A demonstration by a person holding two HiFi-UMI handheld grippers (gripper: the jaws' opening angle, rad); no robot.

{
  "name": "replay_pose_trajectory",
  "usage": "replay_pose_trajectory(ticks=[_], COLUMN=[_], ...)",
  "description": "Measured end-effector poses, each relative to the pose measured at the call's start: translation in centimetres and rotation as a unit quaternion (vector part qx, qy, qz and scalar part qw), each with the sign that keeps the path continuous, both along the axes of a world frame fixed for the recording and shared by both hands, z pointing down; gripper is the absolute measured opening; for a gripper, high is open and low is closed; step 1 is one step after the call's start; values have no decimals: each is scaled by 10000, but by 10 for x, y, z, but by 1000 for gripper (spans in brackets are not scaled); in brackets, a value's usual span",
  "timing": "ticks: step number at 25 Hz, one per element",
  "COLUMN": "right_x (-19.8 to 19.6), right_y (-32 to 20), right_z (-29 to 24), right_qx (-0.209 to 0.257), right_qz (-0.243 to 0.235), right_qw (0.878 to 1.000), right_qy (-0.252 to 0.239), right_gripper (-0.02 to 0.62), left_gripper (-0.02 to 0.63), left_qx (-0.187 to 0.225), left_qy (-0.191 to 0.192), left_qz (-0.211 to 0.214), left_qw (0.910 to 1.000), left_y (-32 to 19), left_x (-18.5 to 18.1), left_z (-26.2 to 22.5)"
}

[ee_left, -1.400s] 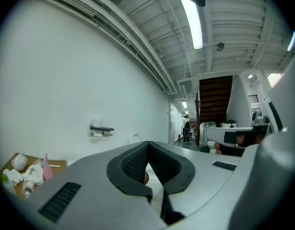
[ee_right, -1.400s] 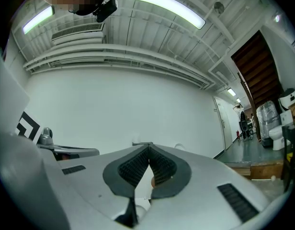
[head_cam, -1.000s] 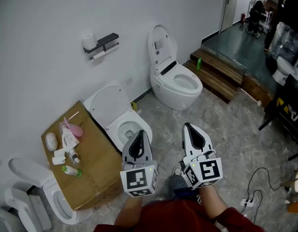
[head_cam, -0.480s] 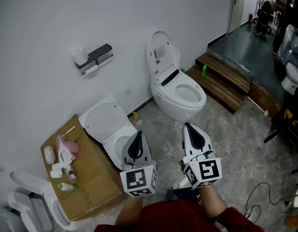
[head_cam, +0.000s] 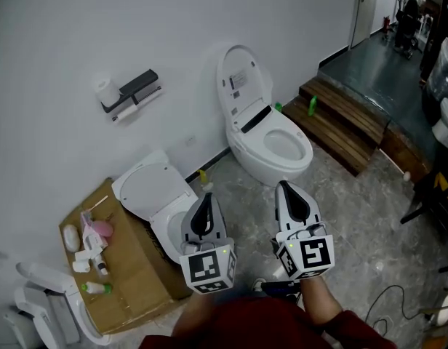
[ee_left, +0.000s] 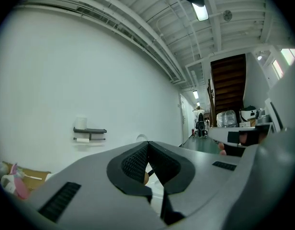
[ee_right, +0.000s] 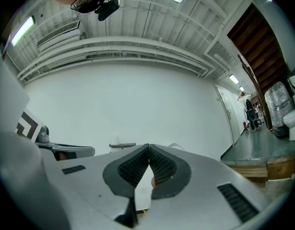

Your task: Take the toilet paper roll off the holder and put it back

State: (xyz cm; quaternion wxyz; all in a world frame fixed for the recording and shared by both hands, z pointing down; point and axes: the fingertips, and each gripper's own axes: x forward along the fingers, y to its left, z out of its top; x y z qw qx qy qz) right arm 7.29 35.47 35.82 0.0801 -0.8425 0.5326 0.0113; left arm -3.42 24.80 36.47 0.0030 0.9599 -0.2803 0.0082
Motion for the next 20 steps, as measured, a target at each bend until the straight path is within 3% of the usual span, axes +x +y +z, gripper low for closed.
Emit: replay_pose_trajectory(ticks=[10, 20], right_x=[69, 108], right_y=[-63, -238], right_z=[11, -6], right_qx=[-64, -191], right_qz=[96, -465], right_qw=[9999, 9984], right_qy=[3, 254], right_gripper=[18, 18], left_gripper=[15, 15], left_qx=[-42, -26], left_qy=[71, 248], left_qz=[-46, -494], left_qw=[10000, 9985], left_y=[-71, -226], left_x=[60, 97], left_z=[10, -3])
